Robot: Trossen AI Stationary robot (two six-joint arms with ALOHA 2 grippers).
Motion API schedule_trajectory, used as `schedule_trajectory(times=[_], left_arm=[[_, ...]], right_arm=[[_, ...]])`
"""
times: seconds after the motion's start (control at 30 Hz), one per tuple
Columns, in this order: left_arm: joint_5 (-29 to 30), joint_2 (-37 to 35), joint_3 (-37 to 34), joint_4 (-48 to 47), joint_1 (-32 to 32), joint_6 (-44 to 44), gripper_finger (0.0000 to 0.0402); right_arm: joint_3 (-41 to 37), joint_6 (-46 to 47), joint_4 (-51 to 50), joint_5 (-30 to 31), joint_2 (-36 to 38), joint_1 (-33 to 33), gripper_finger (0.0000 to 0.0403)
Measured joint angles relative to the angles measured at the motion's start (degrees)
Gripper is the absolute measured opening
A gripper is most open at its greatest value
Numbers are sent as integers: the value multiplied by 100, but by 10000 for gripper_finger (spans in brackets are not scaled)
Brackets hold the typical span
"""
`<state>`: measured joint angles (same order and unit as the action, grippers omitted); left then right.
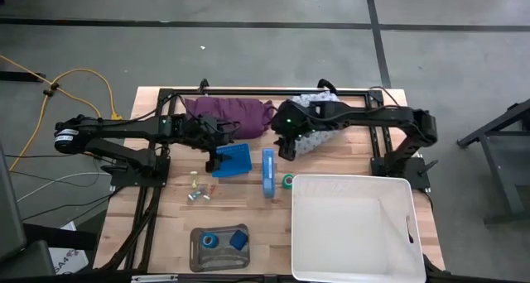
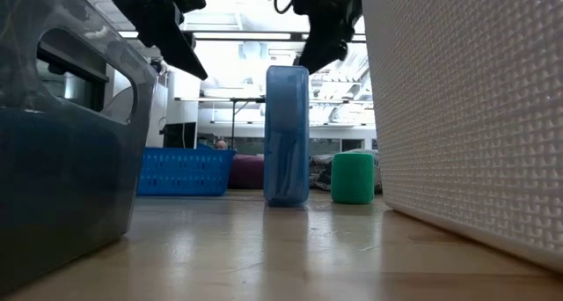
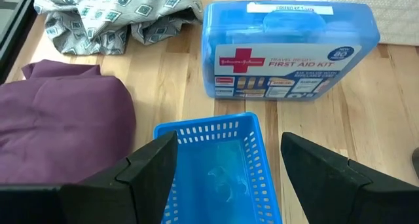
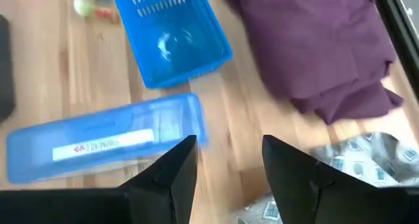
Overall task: Pick & Place Medicine items
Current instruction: Put the green bandage into the black bin
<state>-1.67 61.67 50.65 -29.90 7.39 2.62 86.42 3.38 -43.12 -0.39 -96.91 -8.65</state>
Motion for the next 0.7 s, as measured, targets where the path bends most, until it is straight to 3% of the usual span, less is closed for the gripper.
schedule_trajectory(times=[0.43,0.7], left_arm=[[0,0,0,64,-1,1,266],[0,0,0,64,0,1,266]], right_arm=[[290,550,-951,-422,-756,37,160],[290,1017,-1234,-416,-775,119,160]])
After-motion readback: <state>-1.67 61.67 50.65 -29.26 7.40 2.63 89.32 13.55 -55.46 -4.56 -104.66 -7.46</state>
